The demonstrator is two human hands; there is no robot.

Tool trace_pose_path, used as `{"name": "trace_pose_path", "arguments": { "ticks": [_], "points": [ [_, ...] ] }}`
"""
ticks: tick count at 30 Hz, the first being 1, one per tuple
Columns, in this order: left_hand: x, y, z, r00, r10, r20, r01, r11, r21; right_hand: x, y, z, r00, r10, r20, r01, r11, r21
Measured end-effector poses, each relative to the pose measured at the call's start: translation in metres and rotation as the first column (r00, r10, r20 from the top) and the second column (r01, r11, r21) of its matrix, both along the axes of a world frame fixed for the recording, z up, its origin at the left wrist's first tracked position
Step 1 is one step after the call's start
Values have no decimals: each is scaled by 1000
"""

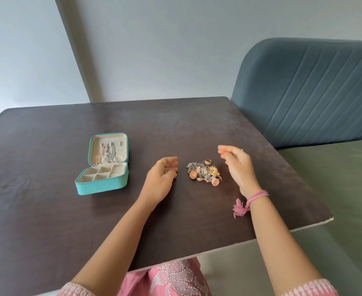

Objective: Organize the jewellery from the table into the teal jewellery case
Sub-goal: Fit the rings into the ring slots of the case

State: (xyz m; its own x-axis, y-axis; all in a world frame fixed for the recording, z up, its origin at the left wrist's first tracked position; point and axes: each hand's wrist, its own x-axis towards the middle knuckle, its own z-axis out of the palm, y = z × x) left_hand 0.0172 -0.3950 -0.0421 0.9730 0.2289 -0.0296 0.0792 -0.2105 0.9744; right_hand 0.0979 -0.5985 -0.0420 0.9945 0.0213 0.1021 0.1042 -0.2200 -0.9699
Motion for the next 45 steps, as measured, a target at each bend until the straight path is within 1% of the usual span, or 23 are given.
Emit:
{"name": "trace_pose_path", "arguments": {
  "ticks": [1, 3, 5, 6, 11, 13, 16, 19, 24, 34, 39, 41, 43, 45],
  "points": [
    [-4, 2, 0, 1000, -13, 8, 12, 998, 63, 6, -4, 0, 999, 46, 2, -46, 994, -95],
    [-12, 6, 0, 999, -36, 31, 30, 981, 191, 14, -11, 3, 990, 143, -11, -141, 954, -267],
    [-17, 9, -2, 997, -52, 55, 38, 972, 230, 19, -14, 4, 981, 195, -6, -183, 908, -377],
    [-19, 9, -3, 996, -56, 63, 41, 974, 223, 20, -15, 3, 980, 201, 5, -182, 896, -405],
    [-19, 9, -3, 996, -22, 81, 8, 987, 163, 18, -14, -3, 972, 222, 82, -166, 885, -435],
    [-18, 9, -3, 997, -10, 73, 1, 992, 125, 18, -13, -3, 958, 266, 105, -183, 851, -491],
    [-17, 11, -4, 999, 7, 50, -9, 1000, 24, 21, -13, -4, 939, 328, 101, -210, 782, -587],
    [-15, 13, -3, 999, 6, 37, -5, 1000, -18, 23, -14, -8, 920, 372, 121, -205, 722, -660],
    [-14, 14, -3, 1000, -3, 23, 4, 999, -45, 25, -16, -8, 929, 337, 156, -153, 731, -665],
    [-13, 16, -2, 1000, 0, 3, 1, 996, -89, 22, -16, -4, 939, 315, 140, -161, 760, -630],
    [-14, 15, -1, 1000, 6, 2, -6, 997, -83, 21, -14, -6, 933, 313, 180, -130, 757, -641],
    [-17, 14, -1, 1000, -5, 26, 5, 1000, -20, 21, -15, -5, 947, 272, 173, -123, 801, -586],
    [-22, 12, -1, 997, -48, 68, 40, 992, 122, 19, -14, 0, 963, 220, 154, -118, 862, -492],
    [-30, 9, -3, 986, -128, 111, 93, 956, 278, 16, -10, 8, 962, 208, 178, -103, 878, -468]
  ]
}}
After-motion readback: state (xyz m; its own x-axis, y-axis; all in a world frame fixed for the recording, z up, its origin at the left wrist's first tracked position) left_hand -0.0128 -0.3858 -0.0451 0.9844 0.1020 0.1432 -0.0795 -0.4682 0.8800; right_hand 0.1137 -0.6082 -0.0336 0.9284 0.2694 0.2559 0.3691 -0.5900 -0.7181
